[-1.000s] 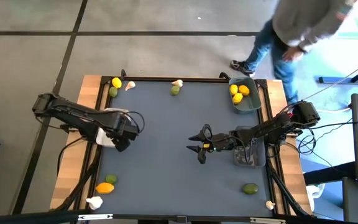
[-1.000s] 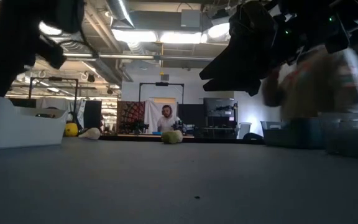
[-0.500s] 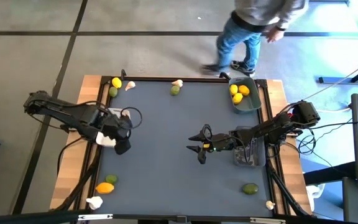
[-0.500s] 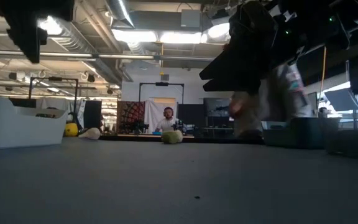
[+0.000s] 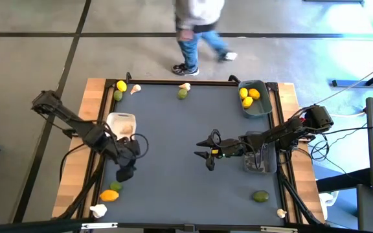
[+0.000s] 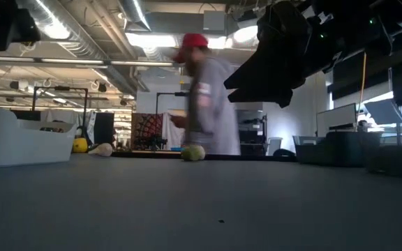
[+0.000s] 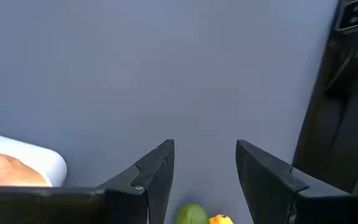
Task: Sort produce into baskets
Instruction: Put the lime into the black bin
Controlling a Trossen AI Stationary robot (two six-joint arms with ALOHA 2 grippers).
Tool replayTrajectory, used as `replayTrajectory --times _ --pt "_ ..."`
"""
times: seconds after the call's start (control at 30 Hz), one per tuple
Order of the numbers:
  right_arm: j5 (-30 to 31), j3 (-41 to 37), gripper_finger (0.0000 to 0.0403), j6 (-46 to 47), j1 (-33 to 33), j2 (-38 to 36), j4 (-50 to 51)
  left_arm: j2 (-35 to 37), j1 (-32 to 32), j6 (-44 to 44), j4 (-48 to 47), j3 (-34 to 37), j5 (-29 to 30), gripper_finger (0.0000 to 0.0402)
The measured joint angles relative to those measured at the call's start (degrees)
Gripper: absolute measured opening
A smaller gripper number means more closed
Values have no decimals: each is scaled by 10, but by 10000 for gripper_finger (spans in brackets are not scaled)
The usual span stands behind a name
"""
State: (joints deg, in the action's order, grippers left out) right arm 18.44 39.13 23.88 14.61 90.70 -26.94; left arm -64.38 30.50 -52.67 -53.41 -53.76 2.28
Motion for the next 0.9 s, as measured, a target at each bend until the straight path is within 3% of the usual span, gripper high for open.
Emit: replayTrajectory --times 0.4,0.7,0.9 --pt "0 0 202 0 0 0 1 -57 -9 6 1 0 -5 167" --pt "0 0 202 -2 0 0 7 -63 23 -105 1 0 -58 167" --pt "0 0 202 -2 0 0 21 -63 51 -164 1 0 -62 167"
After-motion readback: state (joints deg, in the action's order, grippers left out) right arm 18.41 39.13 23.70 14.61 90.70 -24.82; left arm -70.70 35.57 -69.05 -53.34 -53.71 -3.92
